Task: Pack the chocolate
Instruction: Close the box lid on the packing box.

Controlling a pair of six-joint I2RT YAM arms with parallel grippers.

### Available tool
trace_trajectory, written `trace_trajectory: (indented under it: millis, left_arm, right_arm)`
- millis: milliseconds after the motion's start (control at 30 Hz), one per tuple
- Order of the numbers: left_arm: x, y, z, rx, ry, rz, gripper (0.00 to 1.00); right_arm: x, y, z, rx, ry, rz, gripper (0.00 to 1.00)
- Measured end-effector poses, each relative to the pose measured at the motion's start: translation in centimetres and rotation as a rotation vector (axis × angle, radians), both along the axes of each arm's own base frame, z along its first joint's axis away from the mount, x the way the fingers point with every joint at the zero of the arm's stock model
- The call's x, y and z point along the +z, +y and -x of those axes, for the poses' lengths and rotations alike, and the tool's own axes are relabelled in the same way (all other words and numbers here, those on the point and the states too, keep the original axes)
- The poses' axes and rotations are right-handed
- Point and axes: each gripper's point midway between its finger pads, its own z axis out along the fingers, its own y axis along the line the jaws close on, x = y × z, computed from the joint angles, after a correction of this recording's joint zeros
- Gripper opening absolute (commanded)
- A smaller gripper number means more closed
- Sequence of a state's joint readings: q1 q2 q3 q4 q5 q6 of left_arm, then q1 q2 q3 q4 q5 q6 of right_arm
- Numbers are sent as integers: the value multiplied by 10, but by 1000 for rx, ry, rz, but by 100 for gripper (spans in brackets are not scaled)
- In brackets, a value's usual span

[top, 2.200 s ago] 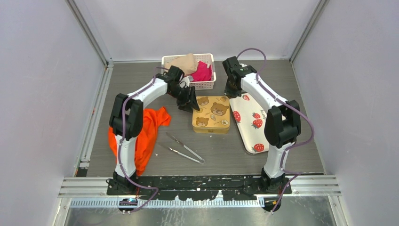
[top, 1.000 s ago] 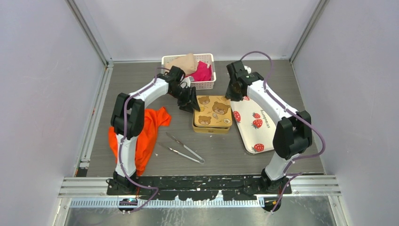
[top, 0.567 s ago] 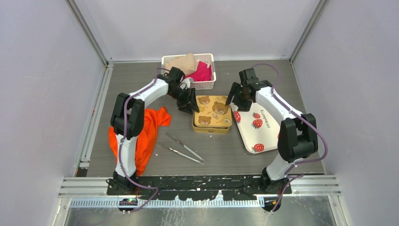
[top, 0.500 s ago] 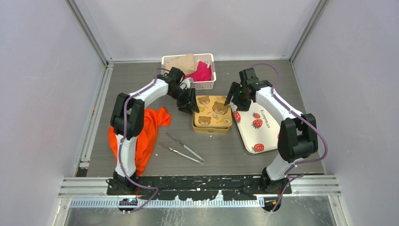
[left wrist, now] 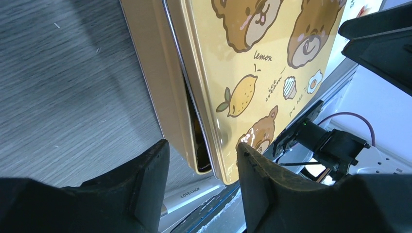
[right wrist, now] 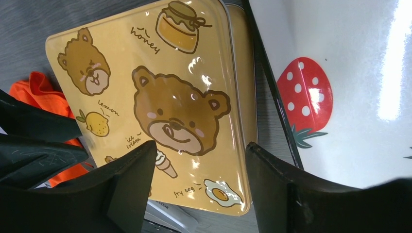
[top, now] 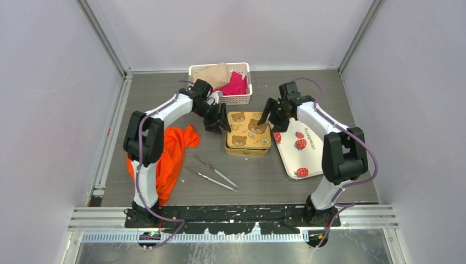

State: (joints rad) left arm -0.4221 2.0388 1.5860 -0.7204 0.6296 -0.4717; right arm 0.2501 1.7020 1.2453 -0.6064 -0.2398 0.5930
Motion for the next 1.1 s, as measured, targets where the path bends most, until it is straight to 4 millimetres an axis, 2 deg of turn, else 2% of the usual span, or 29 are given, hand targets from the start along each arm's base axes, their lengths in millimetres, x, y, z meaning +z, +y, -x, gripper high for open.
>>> trace_trajectory:
  millis: [200,567,1100]
  left_arm:
    - [0,0,-3,13,-5,6,60]
    - [-1,-1,-3,18,-4,16,53]
    - [-4,-1,0,14,8,27,50]
  right_arm:
    - [1,1,-1,3,-3,-10,72]
    - [-2,4,3,6,11,-31,72]
    - [-7,8,12,1,44,-70,71]
